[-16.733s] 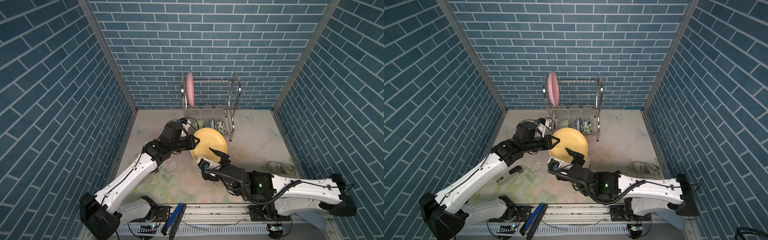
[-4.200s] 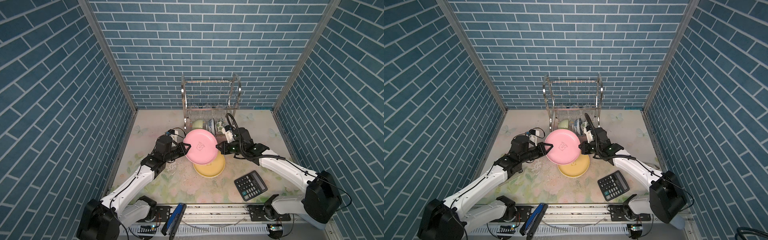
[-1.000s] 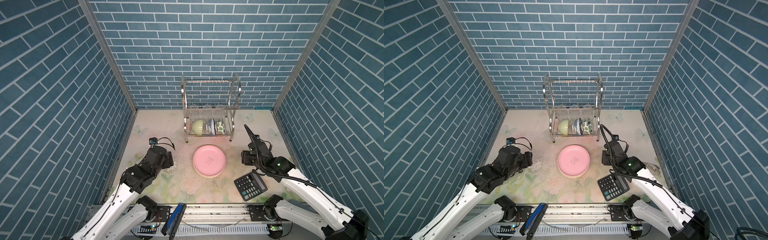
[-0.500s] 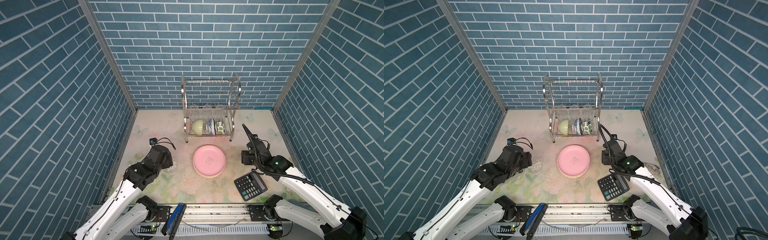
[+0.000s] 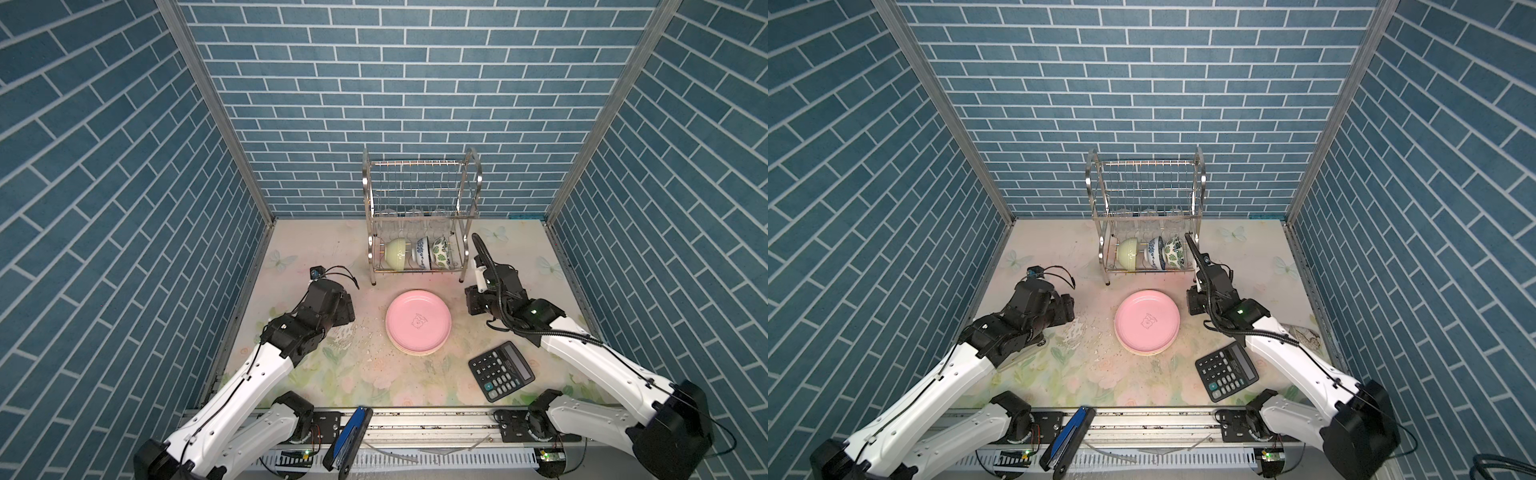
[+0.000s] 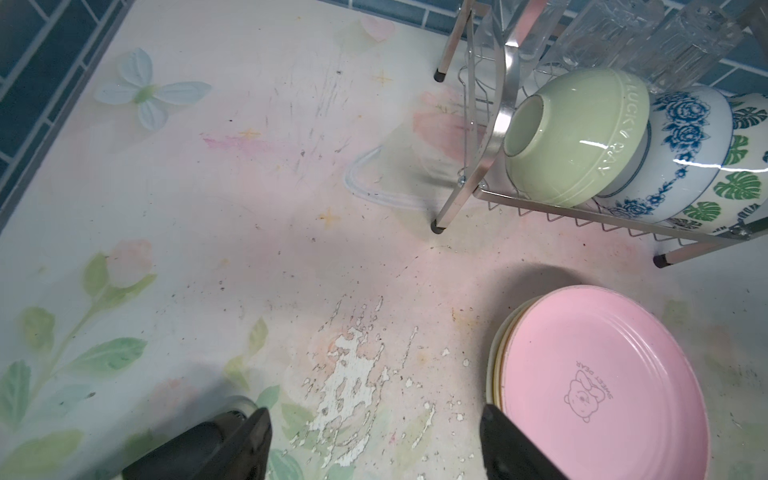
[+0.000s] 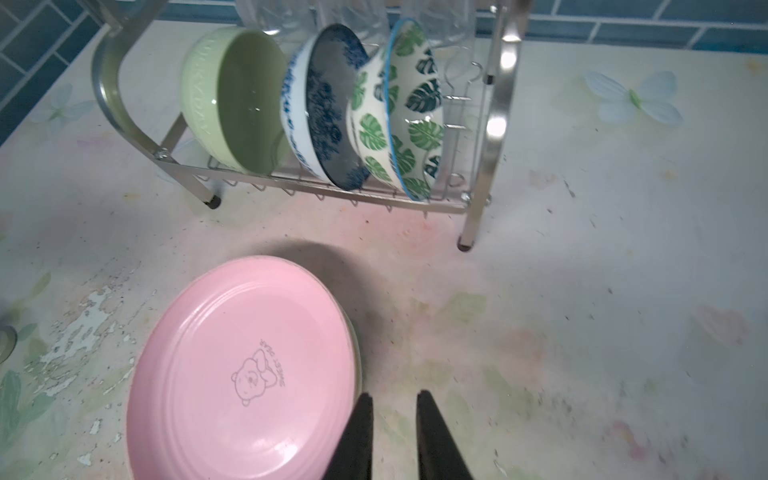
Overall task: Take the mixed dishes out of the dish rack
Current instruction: 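Open both grippers and raise them from the plate stack toward the rack, then reach the right gripper to the leaf-pattern bowl while the left gripper steadies the rack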
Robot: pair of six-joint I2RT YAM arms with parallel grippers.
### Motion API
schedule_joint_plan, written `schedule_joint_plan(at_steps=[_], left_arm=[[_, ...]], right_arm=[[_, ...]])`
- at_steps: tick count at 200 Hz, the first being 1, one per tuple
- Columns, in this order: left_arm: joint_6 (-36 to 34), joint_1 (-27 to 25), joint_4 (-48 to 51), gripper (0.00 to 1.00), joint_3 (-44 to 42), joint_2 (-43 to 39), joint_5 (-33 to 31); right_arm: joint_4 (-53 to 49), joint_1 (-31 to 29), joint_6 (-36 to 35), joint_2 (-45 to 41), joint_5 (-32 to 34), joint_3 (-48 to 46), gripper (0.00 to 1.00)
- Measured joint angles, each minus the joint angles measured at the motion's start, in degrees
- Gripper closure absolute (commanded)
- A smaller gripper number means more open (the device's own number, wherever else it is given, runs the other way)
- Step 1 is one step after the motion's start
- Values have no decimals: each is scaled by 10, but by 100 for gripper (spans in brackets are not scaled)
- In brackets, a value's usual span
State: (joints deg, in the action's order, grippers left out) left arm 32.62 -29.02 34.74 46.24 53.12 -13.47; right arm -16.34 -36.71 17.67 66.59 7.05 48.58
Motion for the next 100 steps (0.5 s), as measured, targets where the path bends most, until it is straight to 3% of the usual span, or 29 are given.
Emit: schedule_joint_plan(at_steps=[54,100], left_arm=[[-18,11,-112,22,24,117,43],[-29,28,-202,24,36,192,60]], right_arm=[[161,7,-47,107,-56,12,69],[265,50,-58,142,-89,12,73]])
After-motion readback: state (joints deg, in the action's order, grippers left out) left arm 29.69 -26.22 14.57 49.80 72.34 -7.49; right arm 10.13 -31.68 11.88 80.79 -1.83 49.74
